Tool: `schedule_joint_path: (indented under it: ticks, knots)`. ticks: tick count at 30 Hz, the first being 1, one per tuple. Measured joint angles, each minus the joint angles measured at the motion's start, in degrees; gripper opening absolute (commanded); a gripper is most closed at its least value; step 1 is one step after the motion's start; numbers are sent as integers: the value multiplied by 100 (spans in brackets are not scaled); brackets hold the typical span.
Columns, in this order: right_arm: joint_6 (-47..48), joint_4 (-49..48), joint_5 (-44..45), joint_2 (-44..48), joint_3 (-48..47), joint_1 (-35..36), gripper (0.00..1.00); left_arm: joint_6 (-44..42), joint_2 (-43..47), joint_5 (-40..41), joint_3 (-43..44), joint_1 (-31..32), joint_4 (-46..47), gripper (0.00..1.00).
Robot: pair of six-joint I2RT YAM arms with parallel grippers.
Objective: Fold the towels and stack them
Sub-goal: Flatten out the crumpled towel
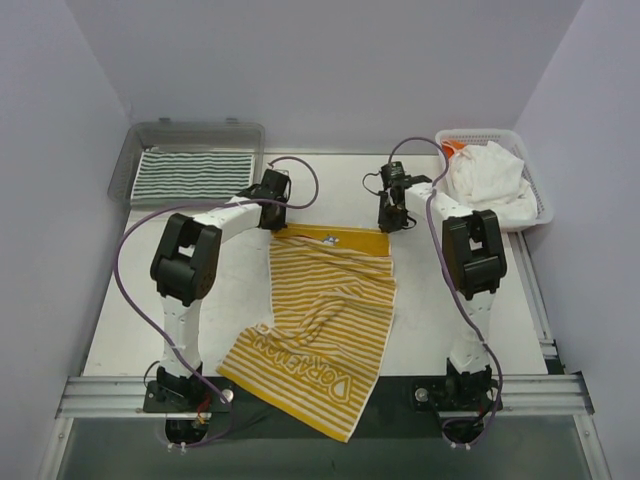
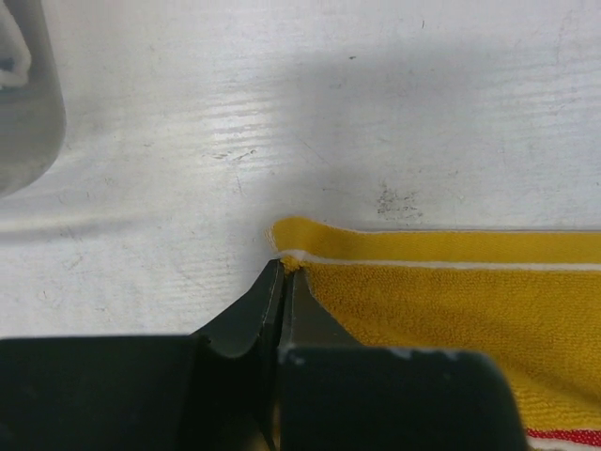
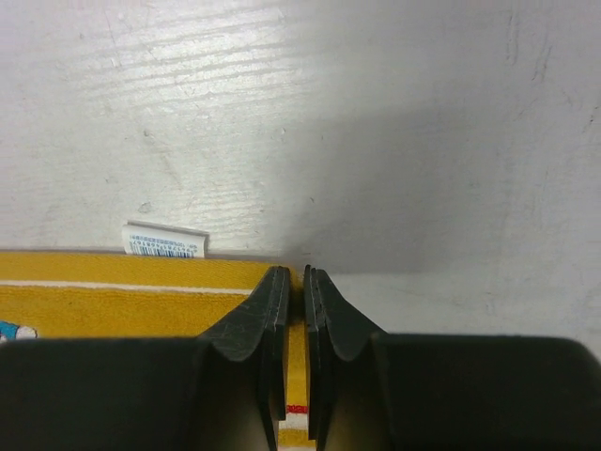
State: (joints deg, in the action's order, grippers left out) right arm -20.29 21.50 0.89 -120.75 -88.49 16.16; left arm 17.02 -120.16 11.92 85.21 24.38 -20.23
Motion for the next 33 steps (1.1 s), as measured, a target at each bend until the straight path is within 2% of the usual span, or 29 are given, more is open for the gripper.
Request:
schedule_joint_path:
  ticks: [9, 20, 25, 33]
  knots:
    - [87, 120, -227, 190, -549, -219, 0, -564, 365, -17, -2, -48, 535, 0]
    - [85, 131, -577, 409, -1073, -398, 0, -540, 782, -522, 50, -387, 1274, 0]
    - [83, 192, -654, 407, -1657, -538, 0, -568, 737, -761, 640, -501, 1314, 0]
    - [166, 79, -678, 398, -2594, -774, 0, -743, 608, -929, 1497, -535, 1919, 0]
